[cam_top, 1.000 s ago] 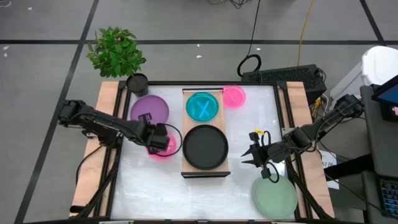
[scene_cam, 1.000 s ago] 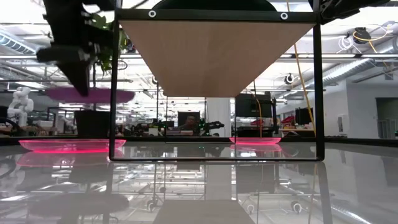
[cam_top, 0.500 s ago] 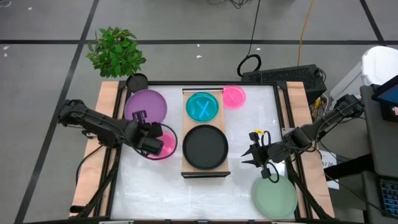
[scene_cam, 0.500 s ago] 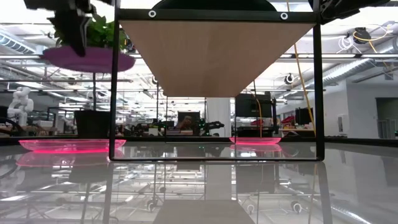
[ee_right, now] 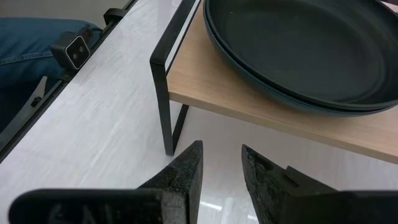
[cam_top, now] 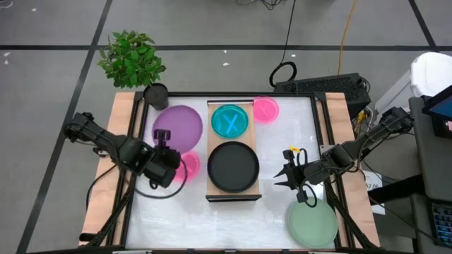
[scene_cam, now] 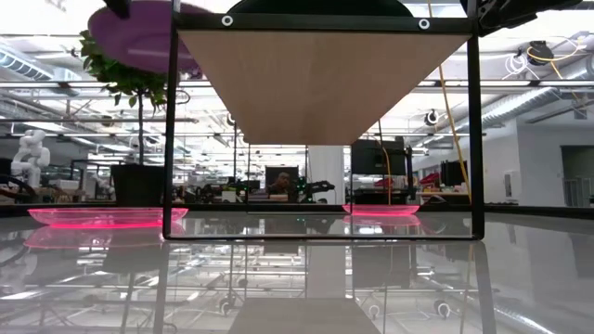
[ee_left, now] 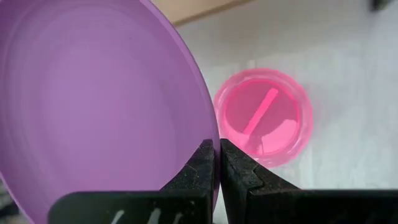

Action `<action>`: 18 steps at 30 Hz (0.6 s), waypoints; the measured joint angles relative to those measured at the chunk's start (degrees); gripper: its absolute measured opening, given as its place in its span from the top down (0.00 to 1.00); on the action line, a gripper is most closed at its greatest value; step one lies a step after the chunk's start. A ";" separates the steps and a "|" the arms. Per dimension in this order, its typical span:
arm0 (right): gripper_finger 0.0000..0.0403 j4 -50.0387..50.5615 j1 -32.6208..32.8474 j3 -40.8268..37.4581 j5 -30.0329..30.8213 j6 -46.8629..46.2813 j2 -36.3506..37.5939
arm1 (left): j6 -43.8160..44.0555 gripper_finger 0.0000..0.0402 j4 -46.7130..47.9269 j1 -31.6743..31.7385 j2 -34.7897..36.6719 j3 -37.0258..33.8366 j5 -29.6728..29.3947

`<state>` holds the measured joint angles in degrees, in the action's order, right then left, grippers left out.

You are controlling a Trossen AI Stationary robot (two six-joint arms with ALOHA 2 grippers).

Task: Place and stack plates onto a shelf
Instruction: Stack the purple plate on top of the black plate

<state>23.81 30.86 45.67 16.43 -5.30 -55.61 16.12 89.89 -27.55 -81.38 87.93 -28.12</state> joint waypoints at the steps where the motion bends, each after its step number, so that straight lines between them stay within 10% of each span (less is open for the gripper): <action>1: 0.77 0.02 0.00 0.00 0.00 -0.01 0.00 | -1.36 0.97 -0.09 -0.47 0.00 0.49 0.00; 18: 0.77 0.02 -0.01 0.00 0.35 0.00 0.00 | -28.78 0.97 -19.76 -3.43 0.00 1.96 0.07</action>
<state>23.83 30.85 45.67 16.78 -5.30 -55.61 -12.65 70.13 -30.98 -81.38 89.89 -28.05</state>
